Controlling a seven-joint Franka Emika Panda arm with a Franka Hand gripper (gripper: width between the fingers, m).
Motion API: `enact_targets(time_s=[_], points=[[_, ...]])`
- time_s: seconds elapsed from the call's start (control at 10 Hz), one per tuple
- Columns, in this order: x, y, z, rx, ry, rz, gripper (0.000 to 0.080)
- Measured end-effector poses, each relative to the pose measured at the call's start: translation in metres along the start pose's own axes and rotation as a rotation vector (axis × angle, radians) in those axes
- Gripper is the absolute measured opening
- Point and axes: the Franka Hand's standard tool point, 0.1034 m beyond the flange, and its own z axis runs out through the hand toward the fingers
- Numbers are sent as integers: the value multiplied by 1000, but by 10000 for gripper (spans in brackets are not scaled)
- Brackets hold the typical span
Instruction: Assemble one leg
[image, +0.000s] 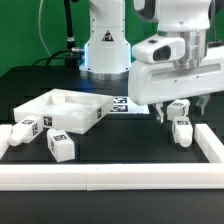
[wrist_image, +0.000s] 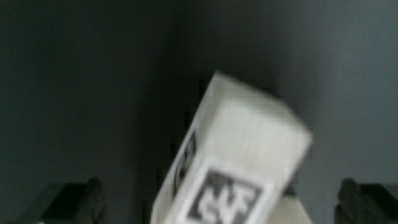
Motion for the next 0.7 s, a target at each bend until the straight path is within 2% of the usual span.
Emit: enact_targets(time_s=[0.1, 0.2, 0.4, 0.5, 0.6, 0.7], points=[[0, 0, 7, 3, -4, 6, 650], [8, -2, 9, 4, 0, 6, 650], [12, -4, 8, 4, 7, -2, 650], [12, -4, 9, 4, 7, -2, 516], [12, -4, 9, 4, 7, -2, 516], [12, -4, 9, 4, 7, -2, 378]])
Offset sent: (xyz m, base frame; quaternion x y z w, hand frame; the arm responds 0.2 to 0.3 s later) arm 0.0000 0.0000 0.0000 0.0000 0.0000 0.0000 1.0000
